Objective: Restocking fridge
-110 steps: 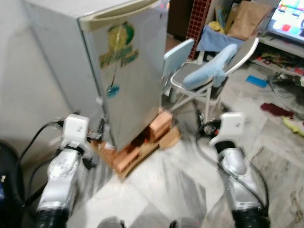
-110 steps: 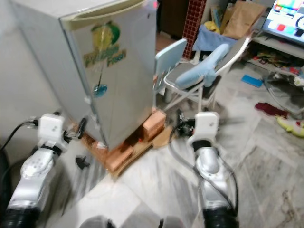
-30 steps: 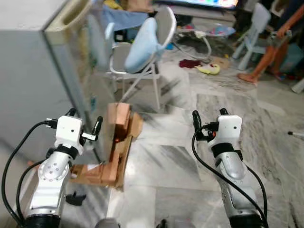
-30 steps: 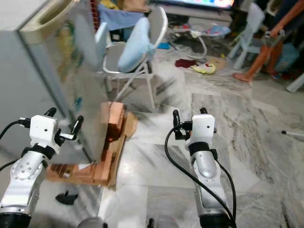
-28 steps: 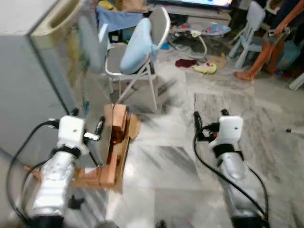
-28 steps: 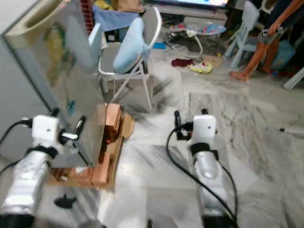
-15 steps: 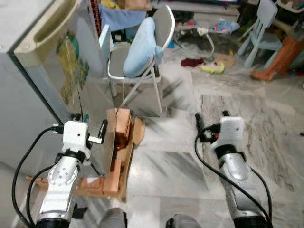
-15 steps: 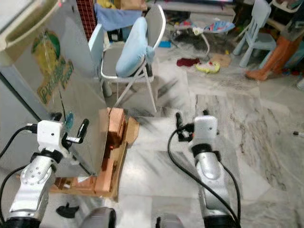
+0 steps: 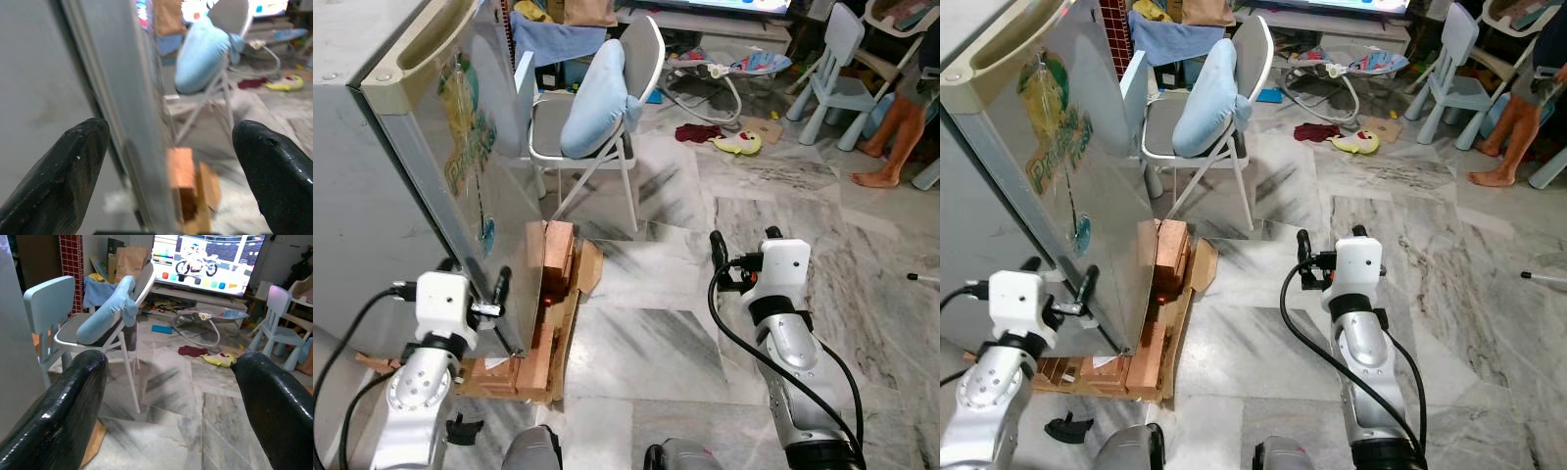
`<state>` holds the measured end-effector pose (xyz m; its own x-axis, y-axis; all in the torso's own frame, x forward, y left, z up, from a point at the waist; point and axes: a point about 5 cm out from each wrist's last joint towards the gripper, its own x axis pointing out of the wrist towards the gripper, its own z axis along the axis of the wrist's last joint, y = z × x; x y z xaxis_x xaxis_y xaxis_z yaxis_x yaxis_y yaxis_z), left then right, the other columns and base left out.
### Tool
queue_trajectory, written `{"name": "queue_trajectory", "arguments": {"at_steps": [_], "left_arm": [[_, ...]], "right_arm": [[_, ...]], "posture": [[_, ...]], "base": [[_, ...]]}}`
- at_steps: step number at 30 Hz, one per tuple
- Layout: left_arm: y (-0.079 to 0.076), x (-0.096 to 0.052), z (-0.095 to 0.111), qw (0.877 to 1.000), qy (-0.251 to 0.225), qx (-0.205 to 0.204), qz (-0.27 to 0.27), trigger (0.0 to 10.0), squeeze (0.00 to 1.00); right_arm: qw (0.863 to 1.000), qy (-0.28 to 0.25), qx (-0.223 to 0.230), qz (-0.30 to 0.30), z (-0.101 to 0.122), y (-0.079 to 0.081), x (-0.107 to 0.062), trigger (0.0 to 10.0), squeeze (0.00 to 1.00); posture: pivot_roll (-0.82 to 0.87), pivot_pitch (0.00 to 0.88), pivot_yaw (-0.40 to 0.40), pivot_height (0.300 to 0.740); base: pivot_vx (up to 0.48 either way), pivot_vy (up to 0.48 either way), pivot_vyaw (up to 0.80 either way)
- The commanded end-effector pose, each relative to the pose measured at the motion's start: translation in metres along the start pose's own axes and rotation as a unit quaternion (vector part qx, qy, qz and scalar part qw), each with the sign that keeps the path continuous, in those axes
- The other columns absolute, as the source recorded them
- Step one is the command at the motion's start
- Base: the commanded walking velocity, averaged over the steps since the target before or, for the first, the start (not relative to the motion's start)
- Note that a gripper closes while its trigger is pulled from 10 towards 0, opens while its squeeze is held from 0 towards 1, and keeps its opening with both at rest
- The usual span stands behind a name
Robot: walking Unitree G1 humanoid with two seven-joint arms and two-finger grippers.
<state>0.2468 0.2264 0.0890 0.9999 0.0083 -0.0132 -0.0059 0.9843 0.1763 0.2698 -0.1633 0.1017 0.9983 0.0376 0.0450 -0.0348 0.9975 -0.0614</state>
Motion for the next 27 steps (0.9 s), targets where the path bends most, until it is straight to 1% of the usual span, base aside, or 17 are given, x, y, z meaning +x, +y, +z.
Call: {"name": "queue_trajectory", "arguments": {"at_steps": [1,2,3,7,9,14,17,18,19,20,21,22,23,24,25,26,27], "left_arm": [[0.007,0.005,0.0,1.0,0.007,0.002,0.015,10.0,0.0],[0.011,0.011,0.003,1.0,0.004,0.003,0.021,10.0,0.0],[0.012,0.013,0.004,1.0,0.003,0.005,0.023,10.0,0.0],[0.013,0.023,0.009,1.0,-0.002,0.001,0.028,10.0,0.0],[0.01,0.029,0.011,1.0,-0.005,-0.005,0.016,10.0,0.0],[-0.001,0.036,0.008,1.0,-0.002,-0.014,-0.008,10.0,0.0],[-0.005,0.039,0.007,1.0,0.001,-0.012,-0.01,10.0,0.0],[-0.012,0.046,0.006,1.0,0.006,-0.012,-0.018,10.0,0.0],[-0.012,0.046,0.006,1.0,0.006,-0.012,-0.018,10.0,0.0],[-0.024,0.053,0.01,0.999,0.005,-0.023,-0.047,10.0,0.0],[-0.024,0.053,0.01,0.999,0.005,-0.023,-0.047,10.0,0.0],[-0.031,0.056,0.012,0.998,0.0,-0.026,-0.065,10.0,0.0],[-0.056,0.061,0.023,0.991,-0.024,-0.012,-0.132,10.0,0.0],[-0.072,0.063,0.03,0.985,-0.039,-0.001,-0.171,10.0,0.0],[-0.102,0.064,0.043,0.971,-0.057,-0.017,-0.232,10.0,0.0],[-0.113,0.063,0.047,0.964,-0.06,-0.033,-0.255,10.0,0.0],[-0.119,0.063,0.049,0.96,-0.061,-0.044,-0.269,10.0,0.0]], "right_arm": [[1.0,-0.008,-0.015,0.006,0.003,-0.001,0.0,10.0,0.0],[1.0,-0.013,-0.021,0.014,0.006,0.001,0.0,10.0,0.0],[1.0,-0.015,-0.021,0.016,0.007,0.002,0.0,10.0,0.0],[1.0,-0.019,-0.017,0.014,0.011,0.004,0.001,10.0,0.0],[1.0,-0.019,-0.016,0.016,0.013,0.005,0.0,10.0,0.0],[1.0,-0.004,-0.021,0.017,0.006,0.004,-0.007,10.0,0.0],[1.0,-0.002,-0.022,0.016,0.006,0.004,-0.008,10.0,0.0],[1.0,-0.001,-0.02,0.015,0.005,0.005,-0.009,10.0,0.0],[1.0,-0.001,-0.02,0.015,0.005,0.005,-0.009,10.0,0.0],[1.0,0.001,-0.017,0.012,0.005,0.004,-0.01,10.0,0.0],[1.0,0.001,-0.017,0.012,0.005,0.004,-0.01,10.0,0.0],[1.0,0.002,-0.015,0.009,0.005,0.004,-0.011,10.0,0.0],[1.0,0.003,-0.01,0.0,0.006,0.001,-0.015,10.0,0.0],[1.0,0.004,-0.009,-0.003,0.006,0.0,-0.018,10.0,0.0],[1.0,0.003,-0.012,-0.007,0.008,-0.002,-0.025,10.0,0.0],[1.0,0.002,-0.014,-0.007,0.008,-0.002,-0.027,10.0,0.0],[1.0,0.001,-0.015,-0.007,0.009,-0.001,-0.029,10.0,0.0]], "posture": [[0.03,0.1,-0.058,0.74],[0.02,0.109,-0.055,0.74],[0.02,0.109,-0.055,0.74],[0.0,0.125,-0.059,0.74],[-0.01,0.129,-0.067,0.74],[-0.02,0.131,-0.074,0.74],[-0.02,0.129,-0.074,0.74],[-0.02,0.126,-0.075,0.74],[-0.02,0.126,-0.075,0.74],[-0.02,0.12,-0.078,0.74],[-0.02,0.12,-0.078,0.74],[-0.02,0.12,-0.078,0.74],[-0.02,0.115,-0.082,0.74],[-0.02,0.114,-0.083,0.74],[-0.03,0.114,-0.079,0.74],[-0.04,0.112,-0.072,0.74],[-0.04,0.111,-0.071,0.74]], "base": [[0.0,0.0,0.0],[0.0,0.0,0.0],[0.0,0.0,0.0],[0.0,0.0,0.0],[0.0,0.0,0.0],[0.0,0.0,0.0],[0.0,0.0,0.0],[0.0,0.0,0.0],[0.0,0.0,0.0],[0.0,0.0,0.0],[0.0,0.0,0.0],[0.0,0.0,0.0],[0.0,0.0,0.0],[0.0,0.0,0.0],[0.0,0.0,0.0],[0.0,0.0,0.0],[0.0,0.0,0.0]]}}
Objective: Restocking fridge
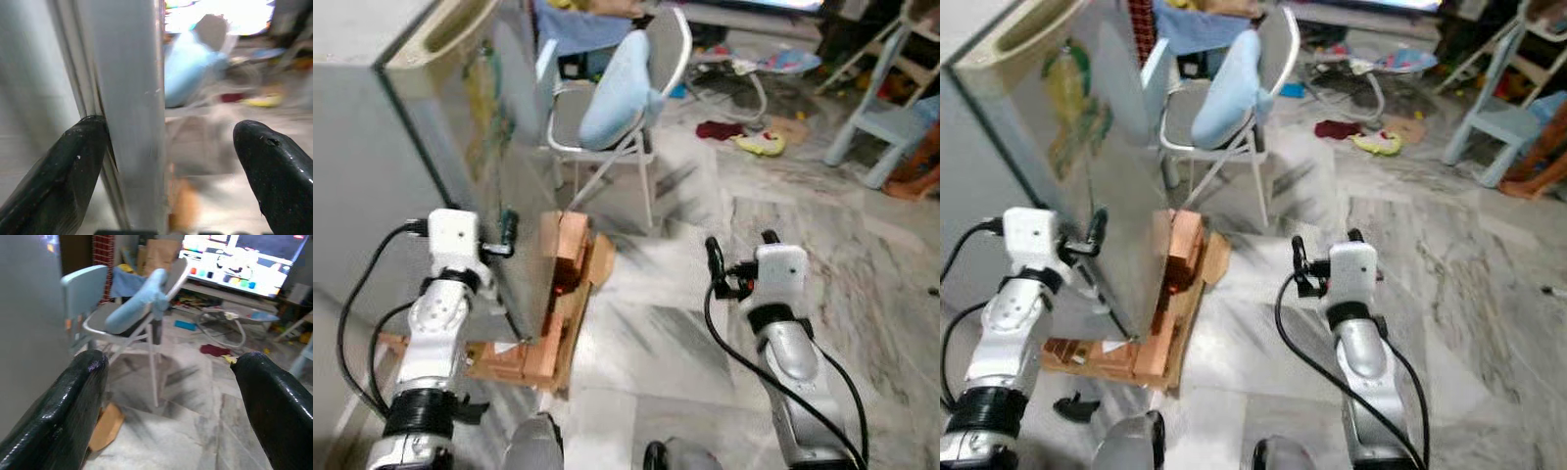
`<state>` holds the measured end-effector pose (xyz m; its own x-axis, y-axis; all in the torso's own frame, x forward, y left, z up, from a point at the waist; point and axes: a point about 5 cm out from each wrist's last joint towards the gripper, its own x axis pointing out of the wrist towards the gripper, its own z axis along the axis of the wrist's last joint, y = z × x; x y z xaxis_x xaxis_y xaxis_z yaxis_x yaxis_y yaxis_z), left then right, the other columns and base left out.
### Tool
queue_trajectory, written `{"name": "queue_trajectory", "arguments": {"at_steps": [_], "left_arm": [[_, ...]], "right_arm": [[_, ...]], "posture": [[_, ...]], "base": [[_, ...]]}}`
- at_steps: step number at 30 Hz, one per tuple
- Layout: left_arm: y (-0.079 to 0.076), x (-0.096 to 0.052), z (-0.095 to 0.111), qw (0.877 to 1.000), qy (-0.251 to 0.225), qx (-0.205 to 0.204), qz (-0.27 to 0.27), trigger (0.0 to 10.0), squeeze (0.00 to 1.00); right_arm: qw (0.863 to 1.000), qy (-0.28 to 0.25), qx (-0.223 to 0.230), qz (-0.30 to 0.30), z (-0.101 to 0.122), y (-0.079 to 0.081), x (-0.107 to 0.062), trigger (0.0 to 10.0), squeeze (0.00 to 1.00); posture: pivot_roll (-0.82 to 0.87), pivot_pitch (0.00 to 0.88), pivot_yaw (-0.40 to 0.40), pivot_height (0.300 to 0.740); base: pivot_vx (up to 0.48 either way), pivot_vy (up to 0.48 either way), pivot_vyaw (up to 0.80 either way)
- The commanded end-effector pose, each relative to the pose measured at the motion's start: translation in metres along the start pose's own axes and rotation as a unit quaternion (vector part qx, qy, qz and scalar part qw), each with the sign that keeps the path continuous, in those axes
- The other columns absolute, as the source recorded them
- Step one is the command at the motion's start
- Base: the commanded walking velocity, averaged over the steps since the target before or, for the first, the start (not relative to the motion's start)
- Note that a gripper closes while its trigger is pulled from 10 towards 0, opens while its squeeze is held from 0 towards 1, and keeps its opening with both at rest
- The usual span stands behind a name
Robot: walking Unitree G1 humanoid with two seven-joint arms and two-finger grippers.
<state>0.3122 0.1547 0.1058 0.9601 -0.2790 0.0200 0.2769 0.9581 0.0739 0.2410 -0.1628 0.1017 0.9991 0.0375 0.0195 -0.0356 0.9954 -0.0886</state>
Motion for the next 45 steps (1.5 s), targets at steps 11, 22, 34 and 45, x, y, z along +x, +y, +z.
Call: {"name": "queue_trajectory", "arguments": {"at_steps": [11,22,34,45], "left_arm": [[-0.016,-0.002,-0.018,0.997,0.043,-0.004,-0.06,10.0,0.0],[0.007,-0.031,-0.035,0.998,0.054,-0.005,0.011,10.0,0.0],[0.013,-0.037,-0.024,0.999,0.033,0.011,0.02,10.0,0.0],[0.005,-0.038,-0.021,0.999,0.03,0.026,0.001,10.0,0.0]], "right_arm": [[0.999,-0.02,-0.011,-0.028,0.014,-0.008,0.001,10.0,0.0],[0.999,-0.032,-0.009,-0.003,0.014,0.007,0.002,10.0,0.0],[0.999,-0.001,0.042,0.018,0.005,0.012,0.004,10.0,0.0],[0.999,-0.003,0.041,0.025,0.006,0.016,0.007,10.0,0.0]], "posture": [[-0.06,0.113,-0.064,0.74],[-0.07,0.089,-0.069,0.74],[-0.06,0.083,-0.063,0.74],[-0.05,0.083,-0.055,0.74]], "base": [[0.0,0.0,0.0],[0.141,-0.164,0.0],[0.07,-0.425,0.0],[0.3,-0.371,0.0]]}}
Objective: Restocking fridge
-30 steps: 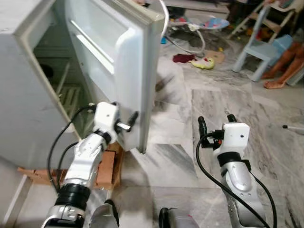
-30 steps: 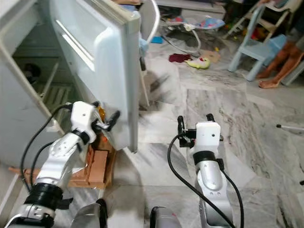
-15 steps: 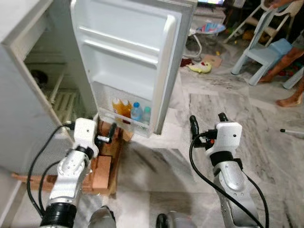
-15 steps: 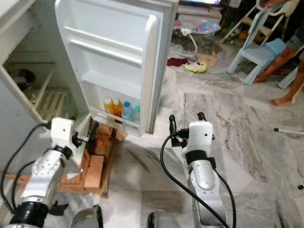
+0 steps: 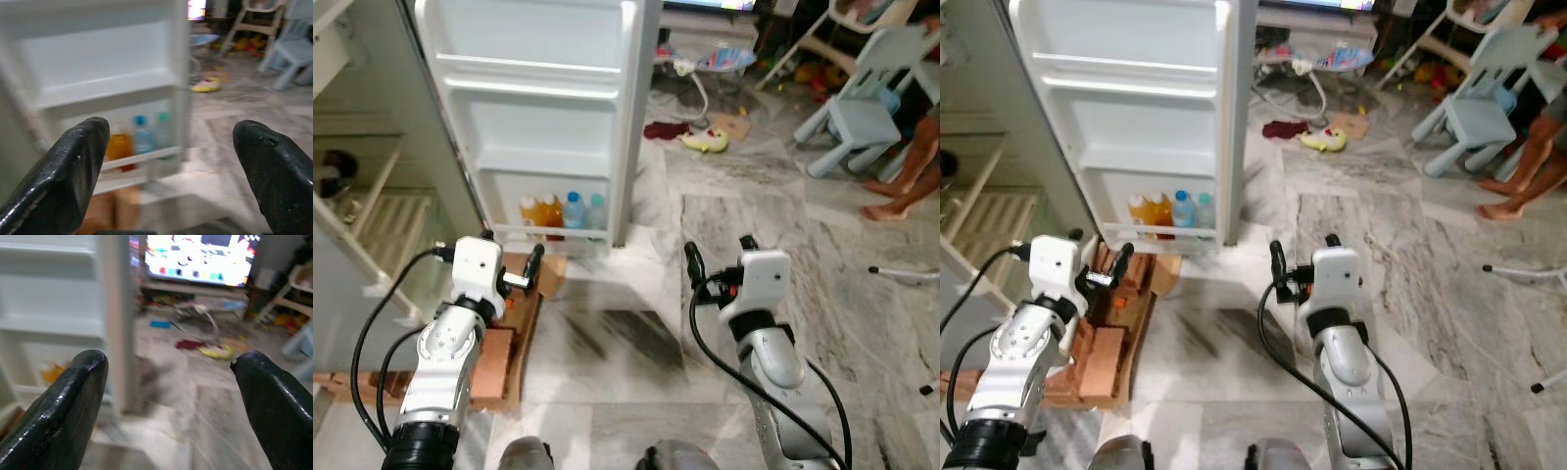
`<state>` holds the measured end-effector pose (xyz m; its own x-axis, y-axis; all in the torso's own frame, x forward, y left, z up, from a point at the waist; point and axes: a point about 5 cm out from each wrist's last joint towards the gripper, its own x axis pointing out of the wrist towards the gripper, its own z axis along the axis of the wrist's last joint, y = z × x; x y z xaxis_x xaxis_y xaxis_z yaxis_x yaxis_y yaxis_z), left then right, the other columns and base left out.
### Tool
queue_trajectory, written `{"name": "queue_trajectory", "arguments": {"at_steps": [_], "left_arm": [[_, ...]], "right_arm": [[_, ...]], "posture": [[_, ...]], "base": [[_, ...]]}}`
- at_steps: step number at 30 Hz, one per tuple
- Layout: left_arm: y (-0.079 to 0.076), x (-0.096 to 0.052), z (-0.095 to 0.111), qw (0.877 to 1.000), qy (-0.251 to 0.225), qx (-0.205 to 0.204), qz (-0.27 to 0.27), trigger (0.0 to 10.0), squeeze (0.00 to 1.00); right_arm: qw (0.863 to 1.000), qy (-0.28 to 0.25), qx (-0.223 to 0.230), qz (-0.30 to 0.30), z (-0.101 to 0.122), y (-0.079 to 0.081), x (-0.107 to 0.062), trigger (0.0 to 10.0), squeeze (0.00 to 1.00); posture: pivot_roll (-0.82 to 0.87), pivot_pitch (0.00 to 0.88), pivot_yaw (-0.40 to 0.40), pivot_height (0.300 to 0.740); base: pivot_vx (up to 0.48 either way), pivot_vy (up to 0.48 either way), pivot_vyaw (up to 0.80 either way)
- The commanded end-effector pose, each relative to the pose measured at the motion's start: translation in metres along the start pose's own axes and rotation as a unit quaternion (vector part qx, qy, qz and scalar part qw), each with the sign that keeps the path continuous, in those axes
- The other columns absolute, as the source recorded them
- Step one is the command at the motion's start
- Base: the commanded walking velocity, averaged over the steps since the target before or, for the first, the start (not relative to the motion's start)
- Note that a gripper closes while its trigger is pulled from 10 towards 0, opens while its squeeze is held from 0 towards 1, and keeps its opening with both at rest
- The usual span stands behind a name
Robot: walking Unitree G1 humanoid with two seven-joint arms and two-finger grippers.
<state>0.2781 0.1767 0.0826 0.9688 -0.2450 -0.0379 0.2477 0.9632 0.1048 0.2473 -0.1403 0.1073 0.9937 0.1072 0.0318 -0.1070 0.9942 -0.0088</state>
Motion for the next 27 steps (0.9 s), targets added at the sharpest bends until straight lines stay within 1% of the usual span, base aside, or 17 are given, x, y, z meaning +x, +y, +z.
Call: {"name": "queue_trajectory", "arguments": {"at_steps": [1,3,6,7,10,16,19,22,25,27], "left_arm": [[-0.005,0.002,0.002,1.0,-0.001,0.011,-0.013,10.0,0.0],[-0.005,0.003,0.003,1.0,-0.002,0.012,-0.013,10.0,0.0],[-0.005,0.003,0.003,1.0,-0.003,0.013,-0.013,10.0,0.0],[-0.005,0.003,0.003,1.0,-0.004,0.013,-0.013,10.0,0.0],[-0.005,0.003,0.004,1.0,-0.008,0.01,-0.012,10.0,0.0],[-0.004,-0.001,0.002,1.0,-0.003,0.017,-0.01,10.0,0.0],[-0.004,0.0,0.003,1.0,-0.004,0.019,-0.008,10.0,0.0],[-0.006,0.002,0.012,1.0,-0.015,0.023,-0.009,10.0,0.0],[-0.005,-0.002,0.017,0.999,-0.022,0.028,-0.006,10.0,0.0],[-0.005,-0.006,0.017,0.999,-0.023,0.031,-0.007,10.0,0.0]], "right_arm": [[1.0,0.005,-0.003,-0.011,-0.001,-0.006,-0.001,10.0,0.0],[1.0,0.007,-0.008,-0.011,-0.001,-0.006,0.0,10.0,0.0],[0.999,0.009,-0.046,-0.024,-0.001,-0.007,0.0,10.0,0.0],[0.998,0.009,-0.05,-0.028,-0.002,-0.008,0.001,10.0,0.0],[0.999,0.01,-0.042,-0.027,-0.002,-0.008,0.003,10.0,0.0],[1.0,0.014,-0.014,-0.023,-0.003,-0.009,0.007,10.0,0.0],[1.0,0.011,-0.015,-0.02,-0.001,-0.009,0.008,10.0,0.0],[1.0,-0.001,-0.023,-0.017,0.005,-0.006,0.014,10.0,0.0],[0.999,-0.013,-0.028,-0.026,0.012,-0.009,0.018,10.0,0.0],[0.999,-0.013,-0.039,-0.029,0.013,-0.01,0.019,10.0,0.0]], "posture": [[-0.05,0.083,-0.055,0.74],[-0.06,0.082,-0.055,0.74],[-0.06,0.082,-0.055,0.74],[-0.05,0.078,-0.057,0.74],[-0.05,0.078,-0.059,0.74],[-0.04,0.075,-0.061,0.74],[-0.04,0.081,-0.061,0.74],[-0.03,0.092,-0.062,0.74],[-0.02,0.106,-0.052,0.74],[-0.02,0.113,-0.053,0.74]], "base": [[0.311,-0.36,0.0],[0.334,-0.341,0.0],[0.339,-0.336,0.0],[0.345,-0.33,0.0],[0.349,-0.326,0.0],[0.363,-0.309,0.0],[0.375,-0.294,0.0],[0.379,-0.29,0.0],[0.38,-0.289,0.0],[0.382,-0.287,0.0]]}}
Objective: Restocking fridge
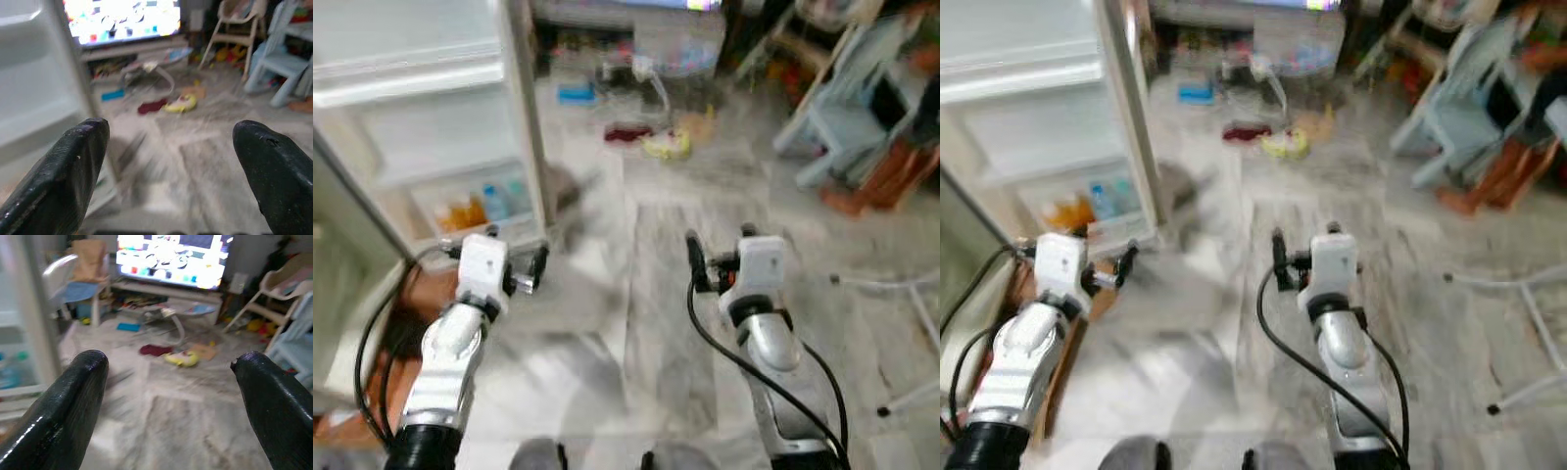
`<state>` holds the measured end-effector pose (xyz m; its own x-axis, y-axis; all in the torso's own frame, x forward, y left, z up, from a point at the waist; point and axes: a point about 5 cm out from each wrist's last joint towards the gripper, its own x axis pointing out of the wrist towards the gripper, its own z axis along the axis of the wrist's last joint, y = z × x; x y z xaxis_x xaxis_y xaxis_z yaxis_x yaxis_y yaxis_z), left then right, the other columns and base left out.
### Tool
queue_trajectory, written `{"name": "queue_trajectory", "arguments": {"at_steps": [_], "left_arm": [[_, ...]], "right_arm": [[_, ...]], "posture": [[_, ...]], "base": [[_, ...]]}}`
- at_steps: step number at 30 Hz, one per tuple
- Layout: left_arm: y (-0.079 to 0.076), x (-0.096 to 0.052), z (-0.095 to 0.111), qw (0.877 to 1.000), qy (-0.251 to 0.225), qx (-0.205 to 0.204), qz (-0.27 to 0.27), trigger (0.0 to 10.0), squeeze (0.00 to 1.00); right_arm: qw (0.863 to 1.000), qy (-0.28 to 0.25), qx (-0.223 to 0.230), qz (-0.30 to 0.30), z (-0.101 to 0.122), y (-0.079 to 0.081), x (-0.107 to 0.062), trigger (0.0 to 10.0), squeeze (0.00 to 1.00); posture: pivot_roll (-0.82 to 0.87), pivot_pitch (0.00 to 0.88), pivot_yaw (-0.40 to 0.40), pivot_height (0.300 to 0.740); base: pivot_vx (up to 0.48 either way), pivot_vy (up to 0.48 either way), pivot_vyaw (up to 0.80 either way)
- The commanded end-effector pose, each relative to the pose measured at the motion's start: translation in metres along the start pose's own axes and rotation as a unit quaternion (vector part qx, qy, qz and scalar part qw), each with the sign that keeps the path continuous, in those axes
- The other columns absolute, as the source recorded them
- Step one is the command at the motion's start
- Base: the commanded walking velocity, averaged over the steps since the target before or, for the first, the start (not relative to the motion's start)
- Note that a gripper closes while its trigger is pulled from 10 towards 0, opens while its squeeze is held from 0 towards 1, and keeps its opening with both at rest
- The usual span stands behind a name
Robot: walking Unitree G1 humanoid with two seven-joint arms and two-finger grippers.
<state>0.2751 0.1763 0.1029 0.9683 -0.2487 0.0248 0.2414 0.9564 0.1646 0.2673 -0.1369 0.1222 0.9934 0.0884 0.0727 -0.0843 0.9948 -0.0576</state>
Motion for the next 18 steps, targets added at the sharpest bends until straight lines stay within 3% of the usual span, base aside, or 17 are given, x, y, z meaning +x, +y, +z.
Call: {"name": "queue_trajectory", "arguments": {"at_steps": [1,4,5,6,9,11,13,18], "left_arm": [[-0.005,-0.005,-0.005,1.0,0.011,0.002,-0.01,10.0,0.0],[-0.003,-0.007,-0.012,1.0,0.024,0.003,-0.008,10.0,0.0],[-0.003,-0.006,-0.012,1.0,0.024,0.003,-0.009,10.0,0.0],[-0.003,-0.005,-0.012,1.0,0.024,0.003,-0.01,10.0,0.0],[-0.003,-0.001,-0.01,1.0,0.023,0.002,-0.011,10.0,0.0],[-0.006,0.003,-0.009,1.0,0.023,-0.002,-0.016,10.0,0.0],[-0.008,0.004,-0.009,0.999,0.022,-0.003,-0.023,10.0,0.0],[-0.011,0.003,-0.01,0.999,0.024,-0.005,-0.028,10.0,0.0]], "right_arm": [[0.999,0.015,-0.025,-0.032,-0.003,-0.012,-0.002,10.0,0.0],[0.998,0.015,-0.053,-0.036,-0.006,-0.014,-0.004,10.0,0.0],[1.0,0.019,-0.011,-0.012,-0.008,-0.01,-0.005,10.0,0.0],[1.0,0.022,-0.007,-0.021,-0.009,-0.012,-0.005,10.0,0.0],[0.998,0.031,-0.006,-0.063,-0.009,-0.02,-0.004,10.0,0.0],[0.997,0.028,-0.041,-0.06,-0.008,-0.022,-0.004,10.0,0.0],[0.998,0.015,-0.014,-0.056,-0.005,-0.022,-0.006,10.0,0.0],[0.998,0.02,-0.006,-0.066,-0.005,-0.023,-0.005,10.0,0.0]], "posture": [[-0.03,0.116,-0.053,0.74],[-0.03,0.11,-0.045,0.74],[-0.04,0.107,-0.041,0.74],[-0.04,0.107,-0.038,0.74],[-0.05,0.1,-0.03,0.74],[-0.05,0.098,-0.025,0.74],[-0.05,0.098,-0.023,0.74],[-0.06,0.098,-0.025,0.74]], "base": [[0.382,-0.285,0.0],[0.405,-0.253,0.0],[0.416,0.0,0.0],[0.42,0.0,0.0],[0.42,0.0,0.0],[0.418,0.0,0.0],[0.42,0.0,0.0],[0.444,0.0,-0.12]]}}
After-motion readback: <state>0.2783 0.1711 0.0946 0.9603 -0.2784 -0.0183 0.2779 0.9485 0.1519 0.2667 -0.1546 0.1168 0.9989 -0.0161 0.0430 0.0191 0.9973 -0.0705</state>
